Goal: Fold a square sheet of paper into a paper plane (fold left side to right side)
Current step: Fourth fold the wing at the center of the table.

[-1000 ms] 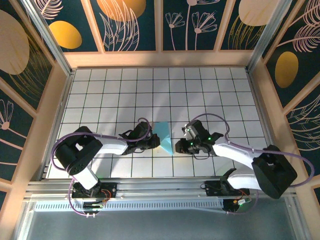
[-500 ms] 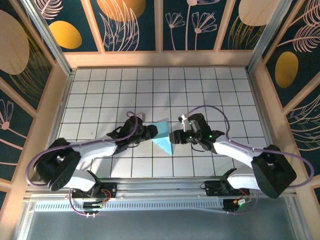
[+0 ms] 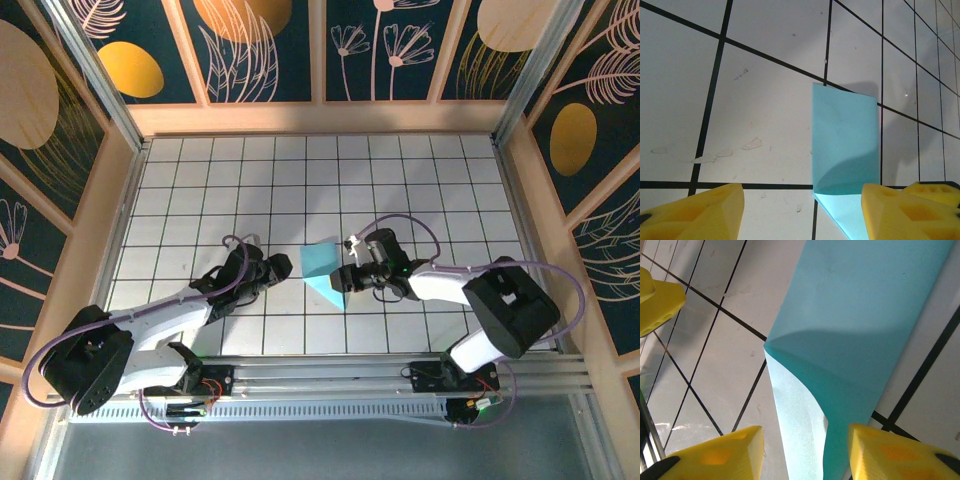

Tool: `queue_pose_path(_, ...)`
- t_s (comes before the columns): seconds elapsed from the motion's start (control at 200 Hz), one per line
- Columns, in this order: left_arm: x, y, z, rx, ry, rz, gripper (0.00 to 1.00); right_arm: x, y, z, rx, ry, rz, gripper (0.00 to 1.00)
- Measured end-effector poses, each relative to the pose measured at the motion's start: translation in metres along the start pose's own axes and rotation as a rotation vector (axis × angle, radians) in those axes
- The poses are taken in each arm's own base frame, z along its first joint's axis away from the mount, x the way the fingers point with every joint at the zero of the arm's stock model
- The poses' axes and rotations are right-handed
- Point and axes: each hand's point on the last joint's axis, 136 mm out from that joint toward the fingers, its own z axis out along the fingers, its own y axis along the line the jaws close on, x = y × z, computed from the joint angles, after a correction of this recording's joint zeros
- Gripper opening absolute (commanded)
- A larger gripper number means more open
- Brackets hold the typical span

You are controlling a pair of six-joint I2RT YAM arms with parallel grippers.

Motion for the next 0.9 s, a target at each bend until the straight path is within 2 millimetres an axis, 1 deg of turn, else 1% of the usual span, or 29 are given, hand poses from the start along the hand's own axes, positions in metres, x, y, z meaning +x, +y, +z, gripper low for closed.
queue_pose_path(0.055,0.000,0.000,0.000,0.000,0.001,-0.003,0.64,0.001,0.000,0.002,-0.005,0.003,0.000,0.40)
queue_pose_path(0.11,0.001,0.001,0.001,-0.002,0.002,-0.009,0.65,0.001,0.000,0.002,-0.009,0.004,0.003,0.32)
queue_pose_path(0.21,0.004,0.005,0.005,-0.017,0.014,-0.014,0.66,0.000,0.003,0.002,-0.022,0.002,-0.003,0.16)
queue_pose_path(0.31,0.009,0.009,0.010,-0.030,0.037,-0.023,0.70,-0.002,0.003,0.002,-0.023,-0.003,-0.005,0.00)
queue_pose_path(0.405,0.013,0.008,0.016,-0.019,0.057,-0.043,0.72,-0.003,0.004,0.001,-0.024,-0.007,-0.010,0.00)
queue_pose_path(0.521,0.011,-0.002,0.022,0.044,0.070,-0.092,0.72,-0.010,0.010,-0.004,-0.035,-0.033,-0.023,0.00)
queue_pose_path(0.616,0.008,-0.010,0.025,0.108,0.077,-0.133,0.70,-0.017,0.017,-0.012,-0.046,-0.065,-0.040,0.00)
queue_pose_path(0.726,0.009,-0.019,0.030,0.160,0.099,-0.158,0.67,-0.022,0.023,-0.019,-0.057,-0.095,-0.057,0.00)
queue_pose_path(0.901,0.020,-0.024,0.042,0.205,0.162,-0.185,0.61,-0.020,0.024,-0.025,-0.062,-0.114,-0.062,0.00)
